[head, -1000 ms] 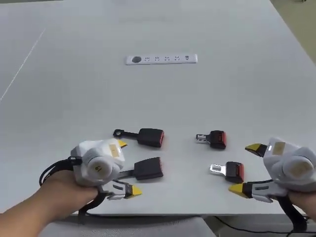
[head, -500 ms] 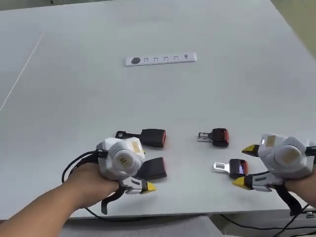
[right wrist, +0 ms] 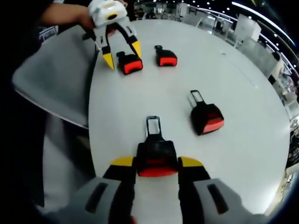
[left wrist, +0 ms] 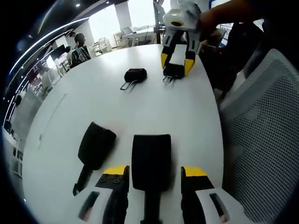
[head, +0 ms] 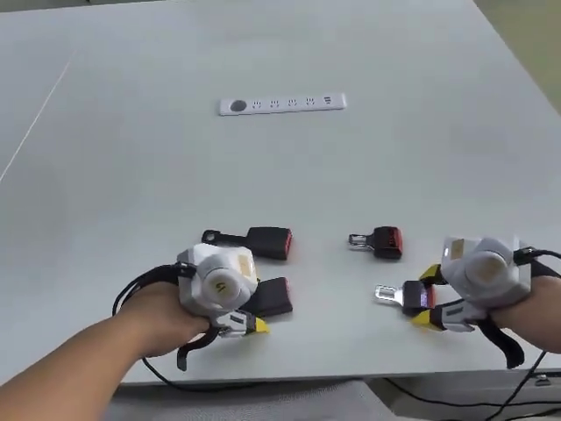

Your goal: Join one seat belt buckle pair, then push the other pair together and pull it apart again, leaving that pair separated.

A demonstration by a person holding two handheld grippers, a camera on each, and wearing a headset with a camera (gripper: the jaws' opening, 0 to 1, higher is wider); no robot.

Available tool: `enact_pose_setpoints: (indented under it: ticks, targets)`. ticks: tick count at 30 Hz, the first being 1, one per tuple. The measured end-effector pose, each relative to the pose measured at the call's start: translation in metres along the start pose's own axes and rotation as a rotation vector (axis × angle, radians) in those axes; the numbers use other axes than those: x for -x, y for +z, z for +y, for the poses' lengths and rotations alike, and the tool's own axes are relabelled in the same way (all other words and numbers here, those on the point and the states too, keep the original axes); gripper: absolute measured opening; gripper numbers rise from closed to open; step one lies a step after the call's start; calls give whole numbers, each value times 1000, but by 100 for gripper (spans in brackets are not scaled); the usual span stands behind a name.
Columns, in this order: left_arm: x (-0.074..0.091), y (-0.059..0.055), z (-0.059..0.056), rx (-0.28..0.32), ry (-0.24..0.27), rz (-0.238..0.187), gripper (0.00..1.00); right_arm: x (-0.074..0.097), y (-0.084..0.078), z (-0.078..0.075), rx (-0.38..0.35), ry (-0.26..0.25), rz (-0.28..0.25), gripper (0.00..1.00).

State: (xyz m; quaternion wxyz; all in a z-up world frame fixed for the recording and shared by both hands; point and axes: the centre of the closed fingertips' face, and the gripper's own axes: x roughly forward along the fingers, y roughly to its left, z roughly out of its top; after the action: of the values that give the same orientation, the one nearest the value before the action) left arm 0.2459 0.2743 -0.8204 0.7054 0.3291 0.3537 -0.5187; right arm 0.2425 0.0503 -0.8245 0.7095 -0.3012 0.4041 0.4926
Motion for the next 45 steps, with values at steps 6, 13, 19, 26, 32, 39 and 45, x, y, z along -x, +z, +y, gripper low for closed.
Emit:
enact_pose_setpoints:
  ticks: [6,13,19,26,32,39,45]
  targets:
    - [2,-5,5,-49,-10,52,33,-2,-2,2,25,76,29,35]
    - [1,-5,3,-78,-63,74,32,-2,-3,3,75,111,64,35]
    - [-2,-6,3,-64,-102,105,32,-3,-3,4,100,100,79,35]
    - [-3,-7,0,-84,-137,130,32,-4,-3,4,118,96,90,35]
    - [-4,-7,0,-75,-146,139,32,-4,-3,4,118,96,92,35]
    - [-5,-7,0,-94,-156,145,32,-7,0,3,118,96,83,35]
    - [-5,-7,0,-94,-154,147,32,-10,7,3,114,88,82,35]
